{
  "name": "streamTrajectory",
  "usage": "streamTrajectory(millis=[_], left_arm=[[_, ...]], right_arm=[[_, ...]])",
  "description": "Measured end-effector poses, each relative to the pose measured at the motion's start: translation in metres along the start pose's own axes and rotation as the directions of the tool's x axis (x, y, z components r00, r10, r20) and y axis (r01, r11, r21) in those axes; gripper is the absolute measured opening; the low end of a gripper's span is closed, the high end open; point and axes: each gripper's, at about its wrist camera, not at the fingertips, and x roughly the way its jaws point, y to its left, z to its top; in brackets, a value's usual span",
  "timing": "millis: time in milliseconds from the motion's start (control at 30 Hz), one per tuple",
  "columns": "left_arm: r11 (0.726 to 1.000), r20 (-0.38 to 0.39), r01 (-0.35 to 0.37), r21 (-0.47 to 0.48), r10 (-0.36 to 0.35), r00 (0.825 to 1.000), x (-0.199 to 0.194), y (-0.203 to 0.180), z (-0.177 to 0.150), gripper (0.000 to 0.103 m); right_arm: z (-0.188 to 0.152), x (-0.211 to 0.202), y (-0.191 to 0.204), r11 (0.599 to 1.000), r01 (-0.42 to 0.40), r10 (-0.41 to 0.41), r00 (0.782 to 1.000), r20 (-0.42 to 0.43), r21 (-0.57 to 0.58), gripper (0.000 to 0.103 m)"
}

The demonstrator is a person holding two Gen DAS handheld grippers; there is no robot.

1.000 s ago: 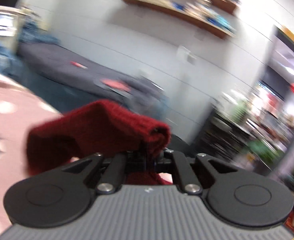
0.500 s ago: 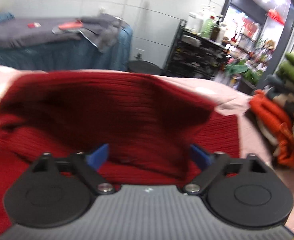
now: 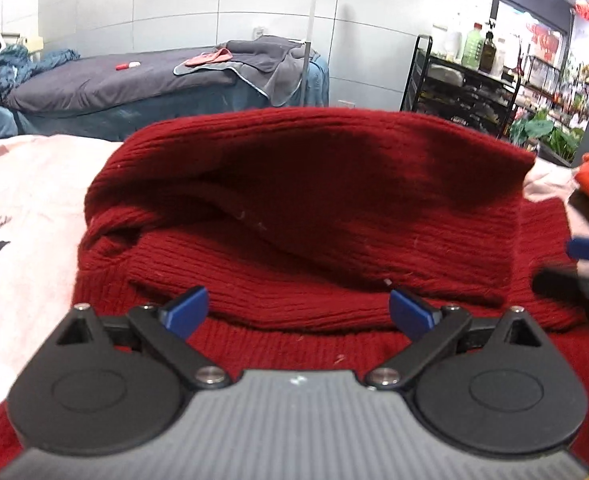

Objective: Fold small clothes

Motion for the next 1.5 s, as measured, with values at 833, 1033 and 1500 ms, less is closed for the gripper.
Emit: streamTrajectory(millis=[833,1033,1500], left_arm=[[0.95,0.025,-0.287,-0.125,0.292,0.956,0.018,0.12,-0.003,0.099],[0.923,-0.014,-0.379,-0.069,0.379,0.925,0.047,0.113,0.015,0.099],[0.92,-0.09,-0.39,-0.036,0.386,0.918,0.052,0.119,0.013,0.1]], right_arm=[[0.098,0.013,-0.027,0.46,-0.584,0.532,0.784,0.319,0.668,0.013],[0.139,-0.04,-0.044,0.6,-0.564,0.484,0.821,0.303,0.568,0.012],[0.002,-0.007,-0.062,0.972,0.002,0.059,0.966,-0.251,0.236,0.012]])
